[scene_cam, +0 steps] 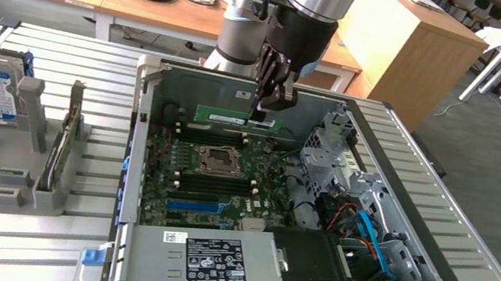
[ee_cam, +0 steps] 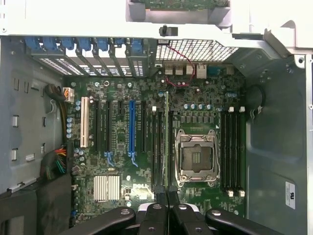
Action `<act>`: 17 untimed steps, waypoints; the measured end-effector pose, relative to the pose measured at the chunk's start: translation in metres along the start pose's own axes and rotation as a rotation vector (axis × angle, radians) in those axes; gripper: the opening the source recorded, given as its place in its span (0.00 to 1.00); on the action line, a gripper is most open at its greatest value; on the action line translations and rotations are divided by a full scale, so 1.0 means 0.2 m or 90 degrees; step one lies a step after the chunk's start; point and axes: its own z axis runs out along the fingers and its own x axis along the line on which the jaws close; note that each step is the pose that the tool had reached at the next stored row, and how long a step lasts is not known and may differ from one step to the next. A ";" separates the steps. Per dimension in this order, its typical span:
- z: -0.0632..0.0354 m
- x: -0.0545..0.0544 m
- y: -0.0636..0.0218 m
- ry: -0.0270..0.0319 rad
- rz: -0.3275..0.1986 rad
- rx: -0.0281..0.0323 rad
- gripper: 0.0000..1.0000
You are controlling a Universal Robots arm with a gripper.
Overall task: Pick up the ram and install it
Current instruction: 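Insert the ram into the slot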
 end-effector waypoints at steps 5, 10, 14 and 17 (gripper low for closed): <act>0.000 0.00 0.000 0.0000 0.000 0.0000 0.12; 0.006 0.00 0.000 -0.0001 0.000 0.0000 0.12; 0.027 0.00 -0.001 -0.0001 0.000 0.0000 0.12; 0.040 0.00 -0.002 0.0000 0.000 0.0000 0.12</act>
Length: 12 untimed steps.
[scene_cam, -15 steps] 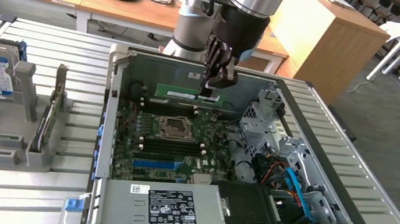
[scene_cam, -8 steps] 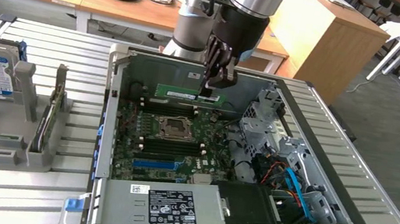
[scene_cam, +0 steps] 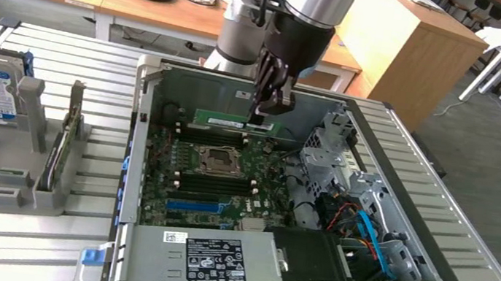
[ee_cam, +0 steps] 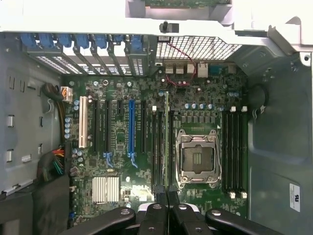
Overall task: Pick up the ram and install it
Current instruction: 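Insert the ram into the slot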
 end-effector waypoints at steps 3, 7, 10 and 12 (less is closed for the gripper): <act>0.019 0.00 -0.001 0.0000 0.000 0.0000 0.12; 0.049 0.00 -0.002 0.0000 0.000 0.0000 0.12; 0.069 0.00 -0.003 0.0000 0.000 0.0000 0.12; 0.082 0.00 -0.004 -0.0001 0.000 0.0000 0.12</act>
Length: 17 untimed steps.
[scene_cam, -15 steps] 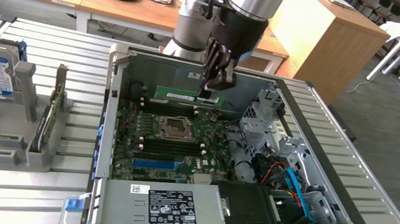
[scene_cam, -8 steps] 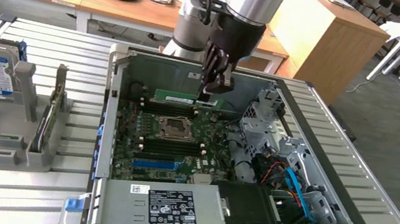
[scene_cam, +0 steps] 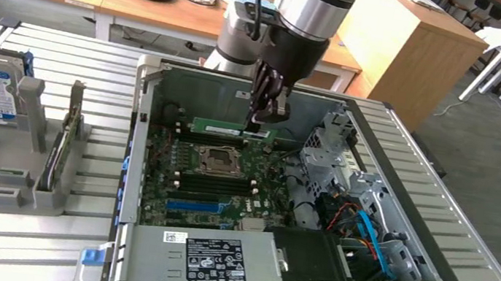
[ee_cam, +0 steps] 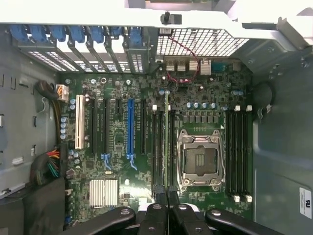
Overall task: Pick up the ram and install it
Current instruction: 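Insert the ram into the slot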
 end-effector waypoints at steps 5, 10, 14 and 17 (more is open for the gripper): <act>0.032 0.00 -0.001 0.0000 0.000 0.0000 0.12; 0.066 0.00 -0.003 0.0000 0.000 0.0000 0.12; 0.090 0.00 -0.004 0.0001 0.000 0.0000 0.12; 0.107 0.00 -0.005 0.0000 0.000 0.0000 0.12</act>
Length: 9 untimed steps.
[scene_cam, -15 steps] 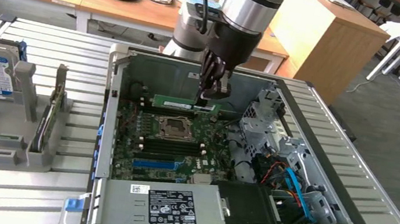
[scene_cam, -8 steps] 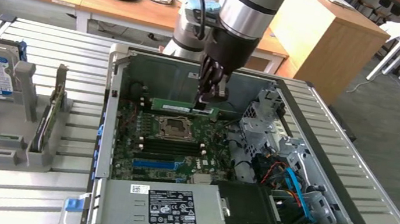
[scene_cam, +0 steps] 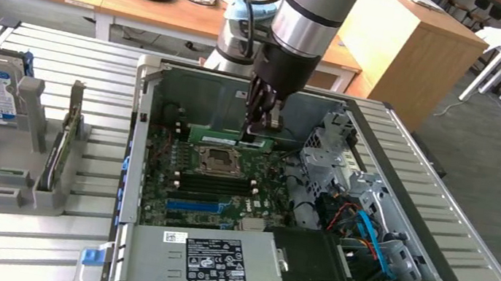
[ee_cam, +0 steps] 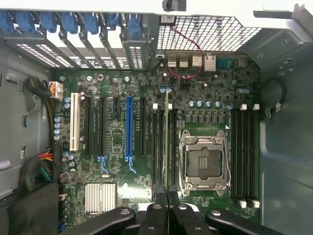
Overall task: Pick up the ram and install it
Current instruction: 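Insert the ram into the slot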
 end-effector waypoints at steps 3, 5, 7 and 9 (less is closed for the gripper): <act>0.016 0.00 -0.001 0.0000 0.000 0.0000 0.12; 0.028 0.00 -0.001 0.0000 0.000 0.0000 0.12; 0.039 0.00 -0.002 0.0000 0.000 0.0000 0.12; 0.051 0.00 -0.002 0.0000 0.000 0.0000 0.12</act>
